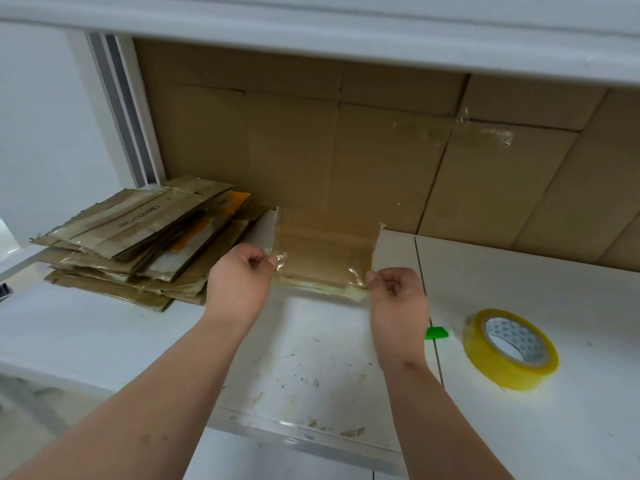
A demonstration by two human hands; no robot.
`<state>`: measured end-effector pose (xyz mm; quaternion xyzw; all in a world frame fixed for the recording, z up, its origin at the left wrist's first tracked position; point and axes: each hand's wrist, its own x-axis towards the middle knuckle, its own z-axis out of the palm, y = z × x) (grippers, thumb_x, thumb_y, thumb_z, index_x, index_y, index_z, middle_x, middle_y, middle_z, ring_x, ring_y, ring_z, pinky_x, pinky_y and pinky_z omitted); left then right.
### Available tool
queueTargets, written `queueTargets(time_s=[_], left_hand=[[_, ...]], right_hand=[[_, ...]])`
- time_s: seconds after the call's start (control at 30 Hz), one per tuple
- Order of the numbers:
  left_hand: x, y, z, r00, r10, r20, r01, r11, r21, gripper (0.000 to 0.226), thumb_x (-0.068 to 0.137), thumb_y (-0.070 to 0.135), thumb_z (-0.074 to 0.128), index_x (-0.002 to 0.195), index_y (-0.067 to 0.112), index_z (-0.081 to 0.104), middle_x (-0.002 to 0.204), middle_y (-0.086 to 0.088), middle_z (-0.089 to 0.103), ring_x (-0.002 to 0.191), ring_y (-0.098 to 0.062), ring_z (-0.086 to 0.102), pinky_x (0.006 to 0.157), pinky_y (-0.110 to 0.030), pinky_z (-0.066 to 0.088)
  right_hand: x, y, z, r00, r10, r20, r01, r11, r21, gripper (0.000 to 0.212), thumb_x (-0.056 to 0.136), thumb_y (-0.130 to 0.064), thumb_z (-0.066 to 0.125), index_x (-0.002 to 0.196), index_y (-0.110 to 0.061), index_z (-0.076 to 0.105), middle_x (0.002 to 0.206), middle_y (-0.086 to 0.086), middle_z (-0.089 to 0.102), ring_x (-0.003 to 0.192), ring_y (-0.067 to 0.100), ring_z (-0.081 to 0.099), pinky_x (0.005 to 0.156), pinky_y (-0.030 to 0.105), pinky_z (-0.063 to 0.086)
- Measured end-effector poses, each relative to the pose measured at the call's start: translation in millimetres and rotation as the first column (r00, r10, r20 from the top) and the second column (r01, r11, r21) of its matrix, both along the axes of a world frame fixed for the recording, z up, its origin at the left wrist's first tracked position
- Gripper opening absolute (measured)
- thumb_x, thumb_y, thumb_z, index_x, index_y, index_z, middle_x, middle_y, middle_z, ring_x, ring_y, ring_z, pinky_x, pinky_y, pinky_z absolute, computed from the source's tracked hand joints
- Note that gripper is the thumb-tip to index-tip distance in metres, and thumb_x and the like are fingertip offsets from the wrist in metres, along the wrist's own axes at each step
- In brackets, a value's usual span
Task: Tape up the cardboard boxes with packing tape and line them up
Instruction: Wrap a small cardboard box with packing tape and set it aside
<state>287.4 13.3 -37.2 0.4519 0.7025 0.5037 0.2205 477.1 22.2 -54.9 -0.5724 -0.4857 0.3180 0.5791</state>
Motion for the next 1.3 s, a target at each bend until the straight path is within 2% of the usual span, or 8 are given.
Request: queueTargets(time_s=[0.17, 0.3, 0.5, 0.7, 0.9, 1.0, 1.17, 1.3], left_hand=[[-3, -8, -21, 0.987, 0.01, -0.159, -0.023, 0.996, -0.083, 0.019, 0.099, 0.029, 0.057, 0.087, 0.013, 0.059, 0.075, -0.006, 0.063, 0.07, -0.022, 0.06, 0.055, -0.027, 0.042], [-1, -7, -25, 0.957, -0.006, -0.289, -0.013, 0.998, -0.064, 0.021, 0.1, 0.025, 0.054, 0.084, 0.012, 0.057, 0.069, -0.006, 0.06, 0.063, -0.021, 0.057, 0.052, -0.027, 0.038], [3, -10, -32, 0.943, 0.024, -0.333, -0.016, 1.0, 0.026, 0.019, 0.1, 0.02, 0.055, 0.082, 0.013, 0.054, 0.066, -0.001, 0.056, 0.06, -0.012, 0.052, 0.049, -0.023, 0.034], [7, -7, -30, 0.994, 0.074, -0.076, -0.077, 0.997, -0.032, 0.013, 0.099, 0.023, 0.057, 0.108, 0.018, 0.05, 0.084, 0.007, 0.063, 0.072, -0.013, 0.058, 0.061, -0.027, 0.042], [9, -7, -38, 0.968, 0.12, -0.22, -0.12, 0.993, 0.016, 0.015, 0.1, 0.014, 0.05, 0.101, 0.017, 0.065, 0.09, 0.007, 0.064, 0.082, -0.014, 0.058, 0.069, -0.025, 0.041], [10, -8, -47, 0.954, 0.045, -0.296, -0.085, 0.989, -0.122, 0.03, 0.102, 0.027, 0.048, 0.122, 0.015, 0.068, 0.128, 0.002, 0.056, 0.115, -0.019, 0.054, 0.097, -0.031, 0.042], [15, -9, -51, 0.995, -0.034, -0.089, 0.0, 0.934, -0.359, 0.049, 0.102, 0.04, 0.047, 0.146, 0.019, 0.048, 0.141, -0.003, 0.056, 0.128, -0.026, 0.052, 0.107, -0.039, 0.038], [20, -2, -43, 0.956, 0.022, 0.293, 0.06, 0.961, -0.269, 0.065, 0.098, 0.029, 0.06, 0.154, 0.024, 0.027, 0.132, 0.002, 0.06, 0.127, -0.025, 0.052, 0.111, -0.043, 0.035]], right_hand=[[-8, -12, -23, 0.976, 0.039, 0.215, -0.045, 0.999, 0.024, 0.007, 0.096, -0.021, 0.062, 0.093, -0.025, 0.067, 0.089, -0.014, 0.067, 0.085, 0.003, 0.062, 0.076, 0.019, 0.048], [-4, -16, -37, 0.933, -0.003, 0.359, -0.041, 0.992, 0.115, 0.01, 0.093, -0.014, 0.066, 0.099, -0.016, 0.074, 0.102, -0.011, 0.063, 0.091, -0.005, 0.058, 0.082, 0.002, 0.038], [3, -15, -29, 0.972, 0.087, 0.219, -0.072, 0.995, -0.074, 0.02, 0.086, -0.015, 0.075, 0.079, -0.027, 0.06, 0.089, -0.01, 0.064, 0.084, 0.004, 0.062, 0.075, 0.016, 0.051], [4, -14, -25, 0.986, 0.159, -0.06, -0.166, 0.976, -0.138, 0.029, 0.082, -0.01, 0.078, 0.093, -0.03, 0.06, 0.086, -0.007, 0.067, 0.074, -0.002, 0.063, 0.063, 0.008, 0.048], [7, -12, -30, 0.947, 0.264, -0.183, -0.291, 0.945, -0.147, 0.012, 0.083, -0.007, 0.075, 0.074, -0.014, 0.073, 0.07, -0.003, 0.07, 0.062, 0.003, 0.056, 0.058, 0.01, 0.045], [8, -9, -40, 0.931, 0.354, -0.09, -0.365, 0.9, -0.239, 0.015, 0.08, -0.004, 0.075, 0.068, -0.01, 0.07, 0.077, -0.001, 0.069, 0.059, -0.001, 0.055, 0.057, 0.012, 0.044], [8, 0, -45, 0.921, 0.388, 0.034, -0.359, 0.879, -0.314, 0.045, 0.077, -0.013, 0.082, 0.105, -0.025, 0.049, 0.093, -0.003, 0.064, 0.081, 0.009, 0.063, 0.065, 0.017, 0.05], [10, 13, -47, 0.797, 0.415, 0.439, -0.326, 0.907, -0.267, 0.101, 0.074, -0.038, 0.084, 0.148, -0.046, 0.015, 0.128, -0.009, 0.038, 0.112, 0.011, 0.047, 0.1, 0.037, 0.049]])
